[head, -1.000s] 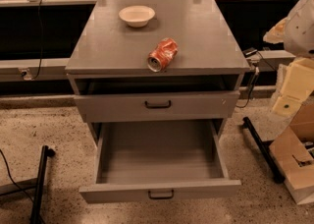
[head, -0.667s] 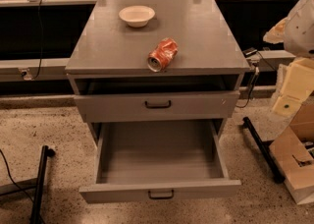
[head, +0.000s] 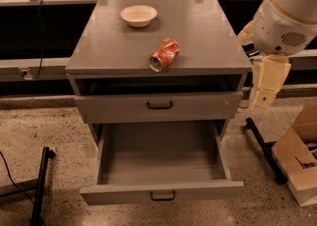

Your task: Place coke can into middle drawer

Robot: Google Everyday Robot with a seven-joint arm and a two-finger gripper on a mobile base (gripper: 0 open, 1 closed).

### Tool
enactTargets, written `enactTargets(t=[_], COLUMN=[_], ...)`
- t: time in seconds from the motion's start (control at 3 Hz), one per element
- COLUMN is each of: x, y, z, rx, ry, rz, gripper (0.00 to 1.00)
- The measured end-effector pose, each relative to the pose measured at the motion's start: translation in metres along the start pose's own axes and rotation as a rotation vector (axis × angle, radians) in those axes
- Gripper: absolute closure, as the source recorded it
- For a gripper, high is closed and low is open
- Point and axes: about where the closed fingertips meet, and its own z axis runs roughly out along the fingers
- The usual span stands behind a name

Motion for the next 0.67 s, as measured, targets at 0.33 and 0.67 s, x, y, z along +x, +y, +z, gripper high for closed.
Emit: enactTargets(t=[0.33, 0.67], x=[-0.041, -0.082], y=[-0.017, -0.024], z=[0.029, 0.048], rx=[-0.032, -0.033], ry=[0.039, 0.016], rz=[-0.142, -0.287], gripper=[0.0, 0.0])
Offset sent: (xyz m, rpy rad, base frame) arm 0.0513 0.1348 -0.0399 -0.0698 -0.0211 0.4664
